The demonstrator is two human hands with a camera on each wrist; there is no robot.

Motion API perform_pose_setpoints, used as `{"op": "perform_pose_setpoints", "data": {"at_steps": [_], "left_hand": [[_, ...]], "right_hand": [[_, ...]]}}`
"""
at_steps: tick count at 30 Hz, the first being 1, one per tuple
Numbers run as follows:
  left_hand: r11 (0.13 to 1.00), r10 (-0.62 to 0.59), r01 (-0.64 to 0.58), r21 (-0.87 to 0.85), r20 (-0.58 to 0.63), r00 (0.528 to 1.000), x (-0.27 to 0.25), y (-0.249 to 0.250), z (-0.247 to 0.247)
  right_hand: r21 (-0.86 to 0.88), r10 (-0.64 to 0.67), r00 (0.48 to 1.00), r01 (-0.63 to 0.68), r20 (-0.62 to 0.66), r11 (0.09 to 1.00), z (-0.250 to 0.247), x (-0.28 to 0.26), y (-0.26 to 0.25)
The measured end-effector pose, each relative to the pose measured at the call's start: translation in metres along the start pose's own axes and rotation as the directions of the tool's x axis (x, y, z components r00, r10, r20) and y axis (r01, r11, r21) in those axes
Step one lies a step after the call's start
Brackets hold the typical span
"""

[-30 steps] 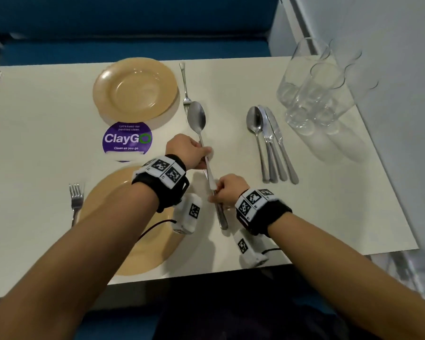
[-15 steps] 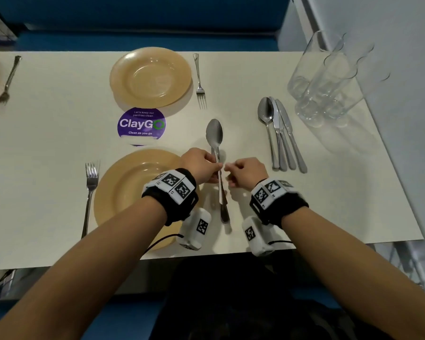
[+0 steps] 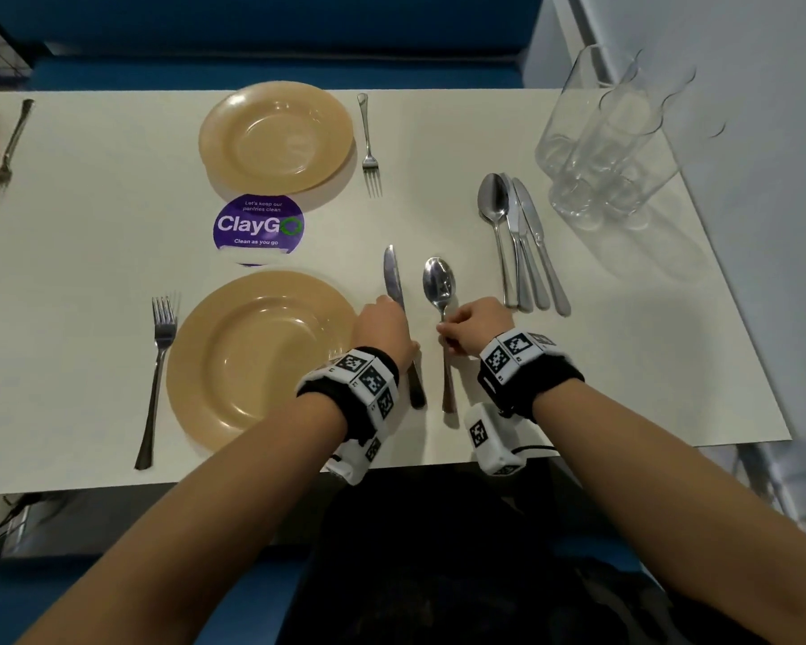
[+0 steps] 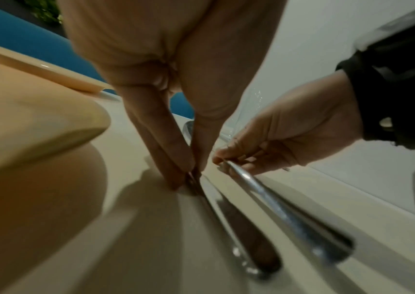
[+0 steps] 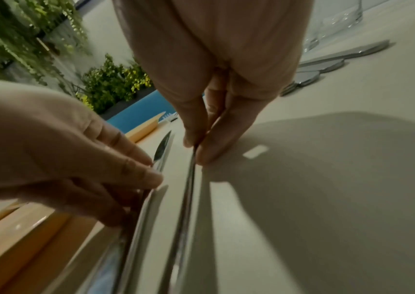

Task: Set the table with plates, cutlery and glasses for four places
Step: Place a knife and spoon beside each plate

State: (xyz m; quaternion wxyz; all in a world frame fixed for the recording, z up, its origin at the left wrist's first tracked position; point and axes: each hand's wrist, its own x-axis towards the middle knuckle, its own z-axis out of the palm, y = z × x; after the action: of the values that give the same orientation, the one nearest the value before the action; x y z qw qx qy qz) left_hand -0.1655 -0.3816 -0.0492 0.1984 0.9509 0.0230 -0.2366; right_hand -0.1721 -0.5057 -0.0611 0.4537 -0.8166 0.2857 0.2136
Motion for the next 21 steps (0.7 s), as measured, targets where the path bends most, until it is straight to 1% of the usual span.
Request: {"op": "perform_pose_setpoints", "data": {"at_steps": [2, 5, 7, 10, 15, 21], "left_hand": [[1.000, -0.010, 0.010, 0.017, -0.014, 1.000, -0.003, -0.001, 0.002], [0.999, -0.005, 0.005, 0.036, -0.006, 1.000, -0.007, -0.003, 0.003], [0.997, 0.009, -0.009, 0.073, 0.007, 1.000, -0.011, -0.006, 0.005], [0.990, 0.031, -0.033, 0.135, 0.014, 0.999, -0.016, -0.012, 0.006], [0.986, 0.057, -0.060, 0.158, 0.021, 0.998, -0.020, -0.020, 0.005], [0.983, 0.070, -0.075, 0.165, 0.035, 0.997, -0.025, -0.026, 0.005]], "right_hand": [[0.007, -0.018, 1.000, 0.018, -0.004, 1.000, 0.007, -0.004, 0.000], [-0.022, -0.086, 0.995, 0.085, -0.048, 0.996, 0.018, -0.005, 0.000], [-0.068, -0.124, 0.990, 0.119, -0.069, 0.991, 0.026, -0.009, -0.002], [-0.135, -0.169, 0.984, 0.160, -0.058, 0.978, 0.037, -0.013, -0.004], [-0.187, -0.185, 0.982, 0.176, -0.036, 0.967, 0.044, -0.020, -0.005], [-0.191, -0.193, 0.981, 0.188, -0.009, 0.963, 0.052, -0.026, -0.002]]}}
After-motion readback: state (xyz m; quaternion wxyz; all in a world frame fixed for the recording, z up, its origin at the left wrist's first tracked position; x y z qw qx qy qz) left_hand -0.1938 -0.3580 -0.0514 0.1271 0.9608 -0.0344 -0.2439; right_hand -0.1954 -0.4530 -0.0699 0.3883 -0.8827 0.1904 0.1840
